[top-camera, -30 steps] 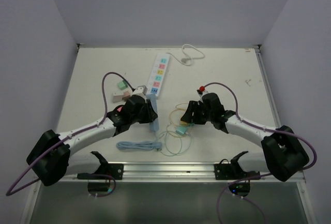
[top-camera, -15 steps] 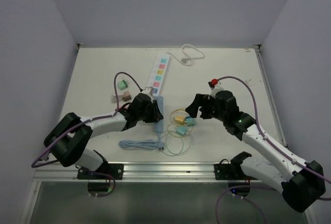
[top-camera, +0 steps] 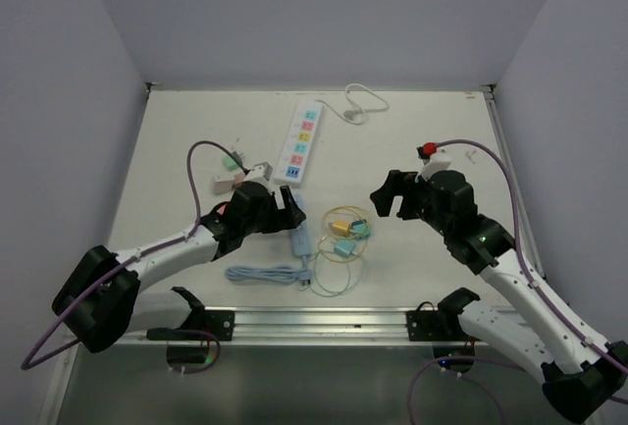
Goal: Pull the plug off the socket
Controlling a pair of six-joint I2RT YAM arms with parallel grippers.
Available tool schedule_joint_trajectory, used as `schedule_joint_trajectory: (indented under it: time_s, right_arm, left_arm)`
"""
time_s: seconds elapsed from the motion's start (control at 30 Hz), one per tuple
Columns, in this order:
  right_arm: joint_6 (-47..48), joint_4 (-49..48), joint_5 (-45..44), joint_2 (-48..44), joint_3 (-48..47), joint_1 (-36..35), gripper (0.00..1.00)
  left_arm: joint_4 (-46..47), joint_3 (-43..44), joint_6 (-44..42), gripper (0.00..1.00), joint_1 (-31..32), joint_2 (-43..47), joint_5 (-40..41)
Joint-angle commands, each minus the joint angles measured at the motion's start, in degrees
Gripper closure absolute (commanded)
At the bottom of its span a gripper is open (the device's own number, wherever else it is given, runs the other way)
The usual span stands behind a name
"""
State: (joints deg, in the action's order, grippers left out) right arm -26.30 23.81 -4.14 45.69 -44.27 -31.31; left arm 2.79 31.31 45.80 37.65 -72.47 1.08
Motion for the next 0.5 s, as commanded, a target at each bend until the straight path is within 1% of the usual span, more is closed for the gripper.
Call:
schedule_joint_trajectory:
  time_s: [0.0, 0.03, 0.07, 0.13, 0.17, 0.2, 0.23, 0.27, 0.33, 0.37, 0.47]
  right_arm:
    - [3.2, 4.4, -6.4, -2.4, -4.6, 0.2, 0.09]
    - [3.7, 5.2, -7.9, -3.4, -5.8, 0.2, 0.08]
    - [4.5, 6.6, -8.9, -3.9, -6.4, 0.3, 0.06]
    - [6.0, 8.0, -13.4, -5.3, -8.5, 0.2, 0.01]
    - [6.6, 9.3, -14.7, -5.8, -9.2, 0.2, 0.01]
    - [7.3, 9.9, -17.5, -6.4, -9.9, 0.2, 0.01]
    - [8.6, 10.5, -18.9, -7.4, -11.3, 0.2, 0.01]
    - [9.2, 11.5, -20.3, -8.2, -12.0, 0.2, 0.01]
    - [11.3, 12.3, -23.9, -9.5, -13.6, 0.2, 0.01]
    - [11.9, 12.7, -25.0, -11.0, -14.0, 0.2, 0.01]
    - [13.5, 13.4, -30.5, -13.5, -14.9, 0.2, 0.01]
  left_arm:
    - [-7.0, 2.8, -1.1, 0.08, -0.6, 7.2, 6.2]
    - [-8.8, 3.6, -1.9, 0.03, -0.6, 8.8, 7.5]
    - [-12.4, 5.5, -2.5, 0.01, -0.6, 12.0, 9.0]
    - [-15.8, 7.5, -4.2, 0.00, -0.6, 16.5, 13.9]
    - [-19.0, 9.6, -4.8, 0.00, -0.6, 18.0, 15.8]
    - [-20.4, 10.6, -5.8, 0.00, -0.6, 19.6, 19.4]
    - [-21.8, 11.5, -6.6, 0.00, -0.7, 22.7, 21.2]
    - [-24.3, 13.1, -7.2, 0.00, -0.6, 24.2, 24.9]
    - [-26.2, 14.7, -9.5, 0.00, -0.6, 27.1, 28.2]
    - [-28.2, 16.4, -10.1, 0.00, -0.6, 30.0, 31.1]
    - [-31.4, 19.6, -13.3, 0.00, -0.6, 35.0, 35.5]
